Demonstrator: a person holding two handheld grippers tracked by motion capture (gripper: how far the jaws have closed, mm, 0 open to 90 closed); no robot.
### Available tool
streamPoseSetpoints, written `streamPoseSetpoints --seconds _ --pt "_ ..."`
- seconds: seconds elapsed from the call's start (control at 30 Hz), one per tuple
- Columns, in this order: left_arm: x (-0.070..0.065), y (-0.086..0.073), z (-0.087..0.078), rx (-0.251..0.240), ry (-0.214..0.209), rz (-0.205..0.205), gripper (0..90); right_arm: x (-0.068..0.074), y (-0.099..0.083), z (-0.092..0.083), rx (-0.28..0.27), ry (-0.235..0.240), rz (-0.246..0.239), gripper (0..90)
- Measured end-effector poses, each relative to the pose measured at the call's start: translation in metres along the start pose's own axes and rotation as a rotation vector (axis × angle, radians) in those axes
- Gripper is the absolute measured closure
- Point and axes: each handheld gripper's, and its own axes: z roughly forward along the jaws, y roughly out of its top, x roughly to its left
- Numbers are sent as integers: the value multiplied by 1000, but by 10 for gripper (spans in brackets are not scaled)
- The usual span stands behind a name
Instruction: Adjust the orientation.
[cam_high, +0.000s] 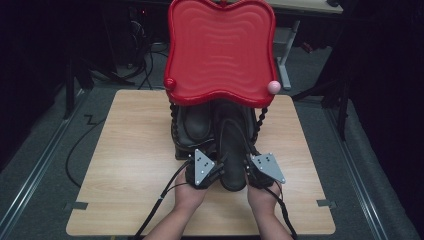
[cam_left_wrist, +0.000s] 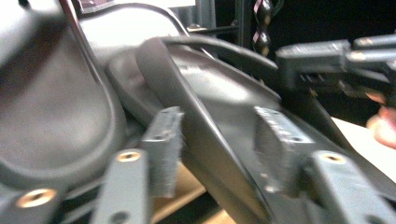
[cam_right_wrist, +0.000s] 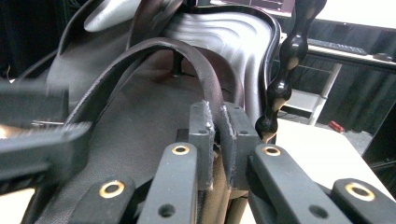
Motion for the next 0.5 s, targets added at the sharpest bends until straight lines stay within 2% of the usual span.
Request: streamPoseSetpoints --seconds 0.07,0.1,0.2,0.3,0.4,0.43,0.5 --pt "0 -2 3 4 4 0 639 0 0 1 -4 5 3 825" --pt "1 -2 6 3 16 9 646 0 0 2 -6 10 5 821" --pt "7 3 13 13 32 0 663 -2 4 9 -3 24 -10 802" --pt "7 6 16 21 40 -10 687 -9 8 13 10 51 20 725" --pt "6 7 17 25 38 -7 712 -12 4 -3 -15 92 34 693" --pt "6 7 17 23 39 -6 711 -11 0 -13 -22 108 24 710" --pt "5 7 17 26 44 -4 712 -7 -14 -37 -20 143 13 818"
